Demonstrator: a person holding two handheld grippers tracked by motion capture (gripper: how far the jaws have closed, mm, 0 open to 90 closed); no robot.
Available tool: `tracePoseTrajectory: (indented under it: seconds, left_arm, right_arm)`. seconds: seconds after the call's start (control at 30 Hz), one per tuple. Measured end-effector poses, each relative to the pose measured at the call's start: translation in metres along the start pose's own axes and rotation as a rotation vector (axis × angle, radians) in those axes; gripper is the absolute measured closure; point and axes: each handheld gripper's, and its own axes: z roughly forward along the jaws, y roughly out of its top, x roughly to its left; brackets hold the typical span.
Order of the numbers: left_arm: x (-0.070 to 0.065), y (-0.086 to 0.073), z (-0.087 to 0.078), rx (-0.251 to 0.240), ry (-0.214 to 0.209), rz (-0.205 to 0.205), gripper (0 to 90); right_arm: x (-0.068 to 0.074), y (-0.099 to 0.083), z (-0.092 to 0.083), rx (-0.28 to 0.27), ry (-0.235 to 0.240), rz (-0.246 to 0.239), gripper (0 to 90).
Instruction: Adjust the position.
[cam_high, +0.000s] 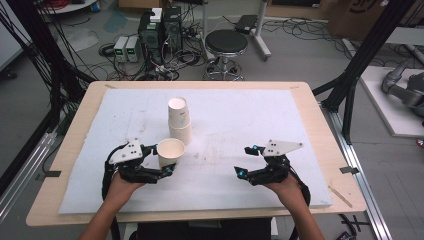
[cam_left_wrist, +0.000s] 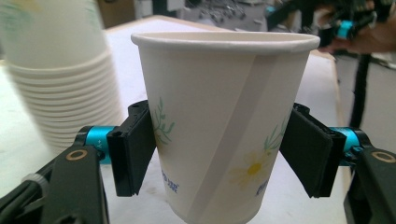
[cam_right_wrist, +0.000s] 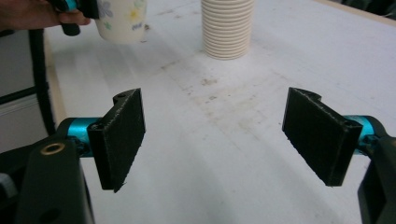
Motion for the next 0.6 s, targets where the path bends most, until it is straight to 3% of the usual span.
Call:
tracePoseTrajectory:
  seconds: [0.13,0.6]
  left_arm:
    - [0.004,0.0,-0.008,-0.042,0.039,-0.006,29.8]
    - [0.007,-0.009,-0.033,-0.097,0.161,0.004,29.3]
  right_arm:
    - [-0.002,-0.01,-0.005,-0.009,-0.077,0.015,21.5]
    - [-0.011,-0.027,-0.023,-0.069,-0.219,0.051,21.3]
